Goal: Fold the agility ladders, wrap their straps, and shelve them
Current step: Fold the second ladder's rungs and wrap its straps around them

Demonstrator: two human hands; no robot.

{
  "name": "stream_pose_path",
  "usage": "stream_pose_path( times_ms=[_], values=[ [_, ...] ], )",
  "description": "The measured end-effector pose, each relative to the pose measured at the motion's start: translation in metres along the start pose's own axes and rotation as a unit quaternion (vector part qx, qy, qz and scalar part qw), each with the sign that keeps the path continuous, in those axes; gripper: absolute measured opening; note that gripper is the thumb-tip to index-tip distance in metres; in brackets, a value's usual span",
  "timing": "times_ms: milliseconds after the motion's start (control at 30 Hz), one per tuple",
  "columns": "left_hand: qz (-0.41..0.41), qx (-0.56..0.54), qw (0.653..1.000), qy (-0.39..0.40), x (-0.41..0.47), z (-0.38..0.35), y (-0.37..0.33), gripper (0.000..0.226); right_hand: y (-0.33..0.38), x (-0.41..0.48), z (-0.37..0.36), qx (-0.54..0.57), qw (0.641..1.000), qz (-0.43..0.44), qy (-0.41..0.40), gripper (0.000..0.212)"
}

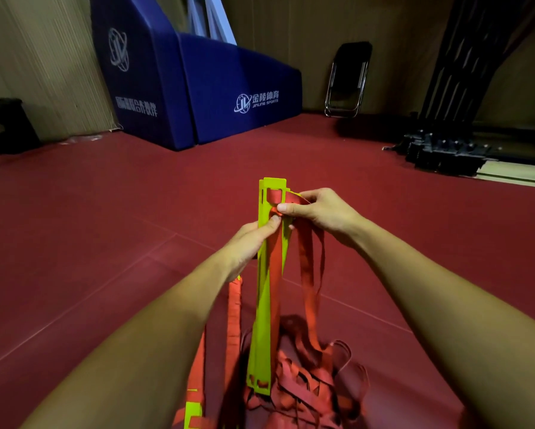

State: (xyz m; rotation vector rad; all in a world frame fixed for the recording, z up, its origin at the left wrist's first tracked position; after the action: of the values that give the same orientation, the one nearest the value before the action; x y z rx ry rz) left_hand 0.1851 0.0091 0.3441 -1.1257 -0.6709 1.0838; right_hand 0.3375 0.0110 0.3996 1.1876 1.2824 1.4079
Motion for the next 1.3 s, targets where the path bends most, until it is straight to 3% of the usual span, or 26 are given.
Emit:
stream_pose_path(
  times_ms=[167, 300, 367, 467, 533, 667, 833, 1033, 1200, 1300],
  values=[
    [-0.005, 0.075, 0.997, -0.011, 0.002, -0.005, 0.000, 0.035, -0.010, 0.002, 0.001, -0.070, 0.997, -0.005, -0.031, 0.040],
    [-0.011, 0.057, 0.998, -0.009, 0.003, -0.006, -0.005, 0.048, -0.006, 0.001, 0.004, -0.114, 0.989, 0.027, -0.094, 0.050],
    [-0.024, 0.133, 0.989, -0.052, 0.004, 0.000, -0.006, 0.055, -0.007, 0.003, 0.006, -0.141, 0.981, 0.034, -0.127, 0.051],
    [-0.086, 0.301, 0.926, -0.210, -0.007, 0.011, -0.016, 0.040, -0.007, 0.002, 0.007, -0.178, 0.967, 0.037, -0.177, 0.049],
    [-0.136, 0.334, 0.894, -0.266, -0.016, 0.010, -0.023, 0.028, -0.008, 0.001, 0.007, -0.180, 0.963, 0.031, -0.199, 0.050],
    [-0.137, 0.381, 0.887, -0.220, -0.012, -0.002, -0.018, 0.022, -0.006, 0.002, 0.003, -0.192, 0.954, 0.019, -0.230, 0.058],
    [-0.105, 0.398, 0.893, -0.180, -0.008, -0.010, -0.008, 0.056, -0.002, 0.000, -0.003, -0.175, 0.953, 0.011, -0.247, 0.051],
    [-0.108, 0.357, 0.895, -0.246, -0.005, 0.003, -0.007, 0.055, 0.001, -0.002, -0.012, -0.162, 0.967, 0.007, -0.196, 0.042],
    [-0.093, 0.287, 0.911, -0.281, -0.006, 0.013, -0.007, 0.052, 0.007, -0.004, -0.013, -0.094, 0.993, 0.026, -0.069, 0.021],
    [-0.087, 0.279, 0.915, -0.278, -0.004, 0.013, -0.008, 0.048, 0.013, -0.005, -0.008, -0.171, 0.979, 0.070, -0.090, 0.013]
  ],
)
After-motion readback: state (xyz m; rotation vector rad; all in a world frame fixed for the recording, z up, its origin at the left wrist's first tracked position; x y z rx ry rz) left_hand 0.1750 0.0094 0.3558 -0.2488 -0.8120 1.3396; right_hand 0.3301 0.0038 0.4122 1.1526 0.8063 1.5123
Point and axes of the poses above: each hand's wrist, its own x-axis towards the middle knuckle, its own z-axis out of the back of the hand, y = z × x, the point moved 5 cm from there along x, towards the middle knuckle, and after that the axes turned 13 degrees about x, right-handed, at the moved point
